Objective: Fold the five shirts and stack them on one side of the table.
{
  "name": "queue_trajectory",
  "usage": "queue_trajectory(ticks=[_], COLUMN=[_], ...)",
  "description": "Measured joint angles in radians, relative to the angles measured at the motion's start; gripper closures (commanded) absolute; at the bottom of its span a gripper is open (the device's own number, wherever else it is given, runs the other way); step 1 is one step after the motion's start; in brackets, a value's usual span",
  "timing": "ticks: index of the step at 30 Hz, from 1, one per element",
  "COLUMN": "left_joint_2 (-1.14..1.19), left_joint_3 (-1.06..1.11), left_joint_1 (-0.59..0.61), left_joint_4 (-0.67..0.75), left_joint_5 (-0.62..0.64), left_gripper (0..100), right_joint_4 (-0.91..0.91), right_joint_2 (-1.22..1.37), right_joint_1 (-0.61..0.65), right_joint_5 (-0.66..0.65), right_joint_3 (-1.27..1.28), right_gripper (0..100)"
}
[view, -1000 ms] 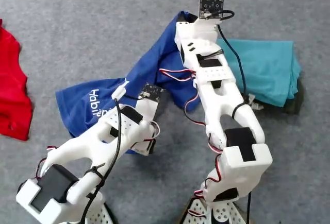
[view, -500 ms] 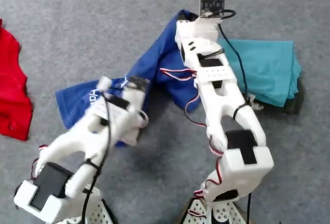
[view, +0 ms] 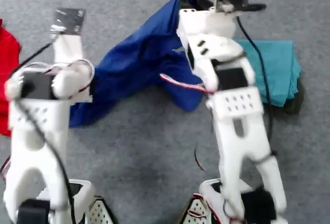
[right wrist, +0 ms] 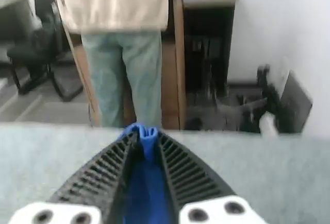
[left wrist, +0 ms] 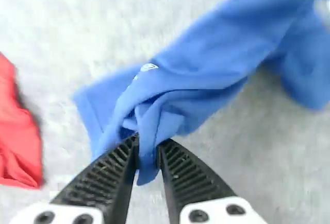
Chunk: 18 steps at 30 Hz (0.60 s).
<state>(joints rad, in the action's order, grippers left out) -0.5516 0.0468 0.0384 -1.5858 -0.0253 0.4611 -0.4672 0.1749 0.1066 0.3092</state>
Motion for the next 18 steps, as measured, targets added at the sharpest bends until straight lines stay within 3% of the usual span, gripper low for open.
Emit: queue_trajectory(ticks=[11, 18], left_joint_2=[-0.103, -0.121], left_joint_3=[-0.589, -0.697], left_joint_1=[0.425, 0.555], left_joint_4=[-0.002, 0.044], left_joint_5=[0.0, 0.0], left_gripper=[97, 97], right_joint_4=[0.071, 0.362], right_joint_2=[-0.345, -0.275], right_joint_1=[0.005, 0.005], right_joint_5=[-0.054, -0.054], right_joint_3=[-0.189, -0.628], right_gripper=[98.5, 98.5])
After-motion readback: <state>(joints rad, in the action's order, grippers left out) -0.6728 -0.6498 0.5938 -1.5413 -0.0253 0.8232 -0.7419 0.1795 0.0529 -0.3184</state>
